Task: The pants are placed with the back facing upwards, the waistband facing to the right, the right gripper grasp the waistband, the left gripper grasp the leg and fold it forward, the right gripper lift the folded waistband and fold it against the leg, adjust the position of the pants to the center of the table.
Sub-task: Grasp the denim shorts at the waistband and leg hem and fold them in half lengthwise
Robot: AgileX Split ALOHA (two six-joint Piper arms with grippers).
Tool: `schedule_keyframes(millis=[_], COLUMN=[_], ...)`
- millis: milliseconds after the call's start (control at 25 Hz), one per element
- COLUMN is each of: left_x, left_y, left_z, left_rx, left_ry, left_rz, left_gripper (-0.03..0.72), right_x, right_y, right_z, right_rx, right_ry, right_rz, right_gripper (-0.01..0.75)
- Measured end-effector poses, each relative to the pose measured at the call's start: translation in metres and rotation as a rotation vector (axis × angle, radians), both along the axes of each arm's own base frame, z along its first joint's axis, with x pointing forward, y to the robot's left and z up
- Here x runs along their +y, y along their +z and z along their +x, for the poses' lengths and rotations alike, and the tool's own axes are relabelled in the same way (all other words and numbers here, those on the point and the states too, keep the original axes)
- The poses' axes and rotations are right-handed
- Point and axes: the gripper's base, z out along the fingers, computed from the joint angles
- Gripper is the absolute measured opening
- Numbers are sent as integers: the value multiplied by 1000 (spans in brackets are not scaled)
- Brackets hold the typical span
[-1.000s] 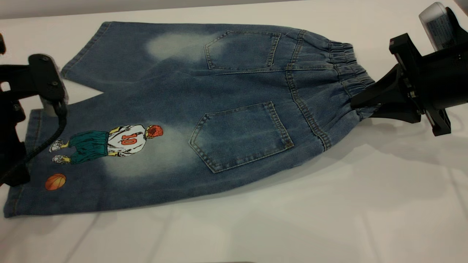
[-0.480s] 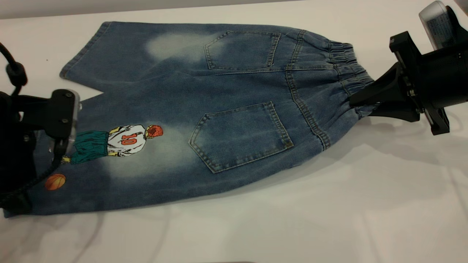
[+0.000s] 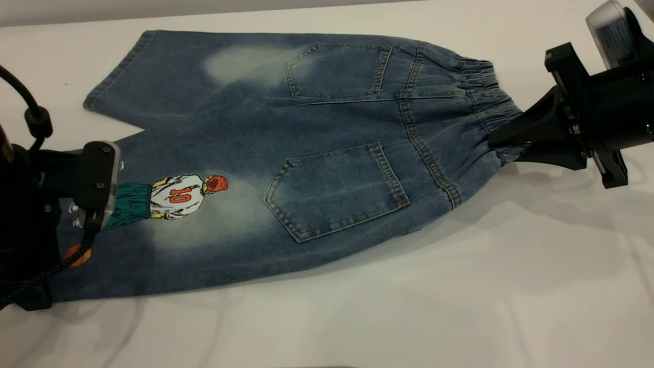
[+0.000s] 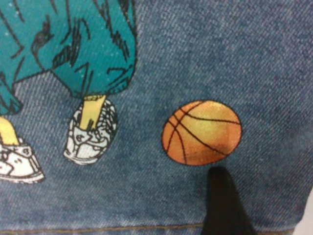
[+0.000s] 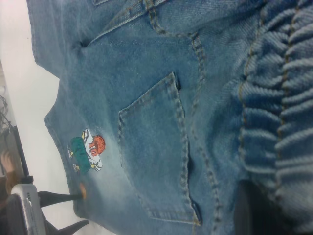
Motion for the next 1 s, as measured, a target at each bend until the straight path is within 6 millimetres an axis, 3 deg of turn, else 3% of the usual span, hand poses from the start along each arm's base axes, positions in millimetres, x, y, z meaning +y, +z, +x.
schedule_keyframes(millis=[120, 400, 480, 640, 800, 1000], left_x=[0, -1, -1, -3, -5, -6], left_y=[-2, -1, 0, 10, 43, 85], left_z=[2, 6, 7, 8, 13, 13], left_rx=[-4, -40, -46, -83, -208, -359], left_ry=[-8, -23, -22, 16, 88, 220], left_rz=[1, -8, -10, -28, -73, -144], left_gripper=[333, 67, 28, 20, 20, 23], right_x=[0, 0, 0, 3, 7, 7], right_y=[0, 0, 0, 5, 15, 18], right_z=[0, 0, 0, 0, 0, -4], right_rx=[0, 0, -1, -25, -67, -58], right_ry=[-1, -1, -1, 11, 38, 88], right_rz=[0, 1, 2, 67, 181, 201], right_gripper=[77, 77, 77, 58, 41, 41])
